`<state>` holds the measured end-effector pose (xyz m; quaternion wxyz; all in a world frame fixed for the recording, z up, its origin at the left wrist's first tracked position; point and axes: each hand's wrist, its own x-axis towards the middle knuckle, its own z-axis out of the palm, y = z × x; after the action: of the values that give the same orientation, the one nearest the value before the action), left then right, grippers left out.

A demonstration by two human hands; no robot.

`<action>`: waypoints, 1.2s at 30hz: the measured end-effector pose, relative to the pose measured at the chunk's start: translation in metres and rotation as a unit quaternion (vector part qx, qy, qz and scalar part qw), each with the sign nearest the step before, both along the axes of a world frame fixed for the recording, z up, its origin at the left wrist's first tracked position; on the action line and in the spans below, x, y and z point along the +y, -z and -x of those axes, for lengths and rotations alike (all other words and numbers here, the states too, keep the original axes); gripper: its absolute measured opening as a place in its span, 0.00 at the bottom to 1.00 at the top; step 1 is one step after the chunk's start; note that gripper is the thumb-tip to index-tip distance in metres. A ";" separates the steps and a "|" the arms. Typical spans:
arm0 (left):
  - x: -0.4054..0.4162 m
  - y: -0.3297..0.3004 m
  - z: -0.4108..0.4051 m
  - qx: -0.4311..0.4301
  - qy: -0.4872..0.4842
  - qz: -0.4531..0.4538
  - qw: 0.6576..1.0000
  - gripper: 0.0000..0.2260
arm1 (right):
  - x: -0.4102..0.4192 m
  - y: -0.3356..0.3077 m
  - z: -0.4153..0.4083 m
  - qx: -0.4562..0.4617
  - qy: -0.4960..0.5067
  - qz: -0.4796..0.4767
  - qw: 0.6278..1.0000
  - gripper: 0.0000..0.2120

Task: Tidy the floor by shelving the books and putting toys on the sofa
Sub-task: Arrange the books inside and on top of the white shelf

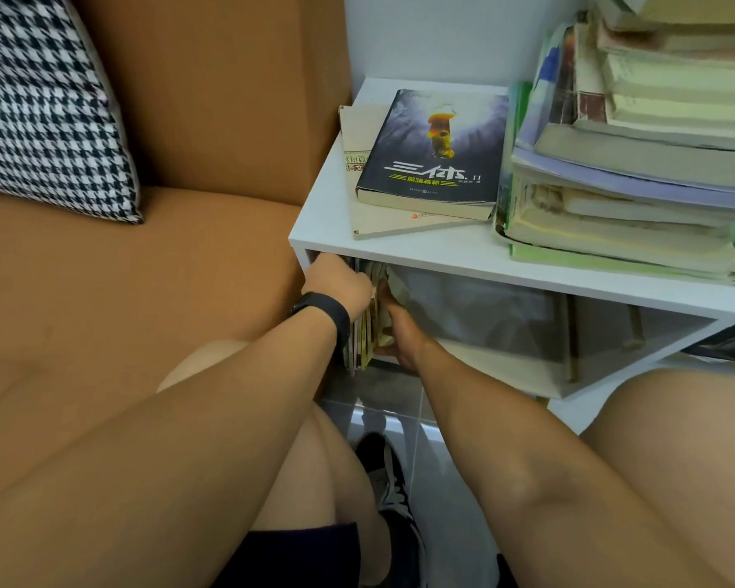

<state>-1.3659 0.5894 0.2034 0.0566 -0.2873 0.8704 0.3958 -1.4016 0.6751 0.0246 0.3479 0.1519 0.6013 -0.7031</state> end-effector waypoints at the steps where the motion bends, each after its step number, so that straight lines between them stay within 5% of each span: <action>1: 0.004 0.005 -0.001 0.015 -0.017 -0.004 1.000 0.03 | 0.002 0.000 0.001 0.000 0.008 0.003 1.000 0.53; 5: 0.020 0.034 -0.025 0.066 -0.144 -0.050 0.986 0.16 | 0.008 -0.003 -0.014 -0.014 -0.011 0.004 1.000 0.47; 10: 0.050 0.075 -0.039 -0.081 -0.250 -0.127 0.956 0.31 | 0.007 0.000 -0.024 0.012 -0.043 -0.025 0.999 0.46; 13: 0.049 0.096 -0.024 -0.062 -0.233 -0.120 0.963 0.36 | 0.014 0.005 -0.022 0.015 -0.112 -0.080 0.990 0.29; 20: 0.037 0.122 -0.009 0.022 -0.275 -0.133 0.952 0.26 | 0.052 0.007 0.004 0.096 -0.215 -0.133 0.963 0.20; 24: 0.034 0.130 -0.011 0.058 -0.259 -0.150 0.952 0.19 | 0.071 0.015 0.033 0.152 -0.108 -0.226 0.956 0.27; 27: 0.035 0.134 -0.018 0.035 -0.200 -0.106 0.973 0.18 | 0.077 0.019 0.047 0.156 -0.049 -0.197 0.967 0.38; 32: 0.037 0.139 -0.017 0.008 -0.122 0.000 0.992 0.24 | 0.067 0.025 0.044 0.154 -0.148 -0.133 0.968 0.36; 36: 0.036 0.145 -0.009 0.063 -0.161 -0.094 0.980 0.25 | 0.057 0.032 0.034 0.172 -0.183 -0.255 0.934 0.43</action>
<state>-1.3572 0.6258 0.0585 -0.0357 -0.3920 0.7732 0.4973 -1.4352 0.7324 -0.0079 0.3114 -0.0005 0.8285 -0.4654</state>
